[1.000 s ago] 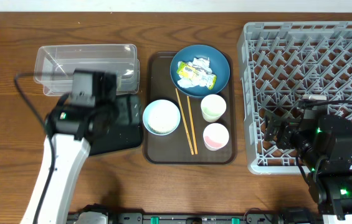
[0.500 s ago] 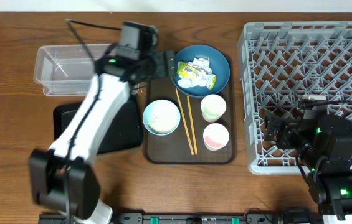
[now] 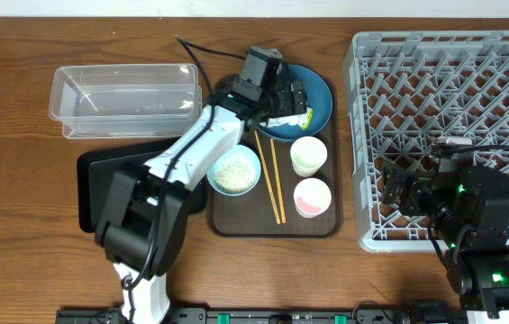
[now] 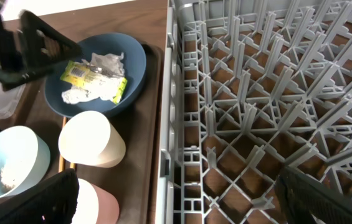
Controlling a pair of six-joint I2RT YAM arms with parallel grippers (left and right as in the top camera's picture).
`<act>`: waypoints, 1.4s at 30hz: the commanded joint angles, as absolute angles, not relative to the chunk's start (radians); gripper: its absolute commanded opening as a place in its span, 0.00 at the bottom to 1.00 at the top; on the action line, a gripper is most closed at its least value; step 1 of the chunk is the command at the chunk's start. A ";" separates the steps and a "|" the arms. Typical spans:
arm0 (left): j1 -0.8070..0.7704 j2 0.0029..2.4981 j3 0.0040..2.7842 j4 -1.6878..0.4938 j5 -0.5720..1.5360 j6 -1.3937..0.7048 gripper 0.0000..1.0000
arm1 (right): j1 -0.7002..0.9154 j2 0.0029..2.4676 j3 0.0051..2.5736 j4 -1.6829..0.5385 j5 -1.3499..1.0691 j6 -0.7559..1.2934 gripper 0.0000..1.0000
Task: Sort waste into correct bins and load items into the dishwasher rack
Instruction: 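Reach the left gripper to the blue plate and grasp the snack wrapper, then carry the wrapper left and drop it into the clear bin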
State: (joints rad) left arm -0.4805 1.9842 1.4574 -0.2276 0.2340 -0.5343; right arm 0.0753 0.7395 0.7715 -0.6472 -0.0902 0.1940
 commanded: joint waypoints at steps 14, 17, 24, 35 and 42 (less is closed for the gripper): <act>-0.517 2.081 1.481 -0.226 0.168 -0.809 0.96 | 0.084 0.740 0.792 -0.671 -0.094 0.186 0.99; -0.521 2.098 1.481 -0.225 0.166 -0.825 0.96 | 0.084 0.740 0.792 -0.670 -0.094 0.186 0.99; -0.523 2.136 1.481 -0.167 0.163 -0.825 0.91 | 0.084 0.740 0.792 -0.671 -0.094 0.186 0.99; -0.522 2.138 1.481 -0.143 0.159 -0.825 0.64 | 0.084 0.740 0.792 -0.671 -0.094 0.186 0.99; -0.522 2.138 1.481 -0.143 0.110 -0.825 0.56 | 0.084 0.740 0.792 -0.671 -0.095 0.186 0.99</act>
State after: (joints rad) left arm -0.5201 2.1300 1.4593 -0.1478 0.1535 -0.8318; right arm 0.0753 0.7395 0.7715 -0.6697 -0.0902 0.1940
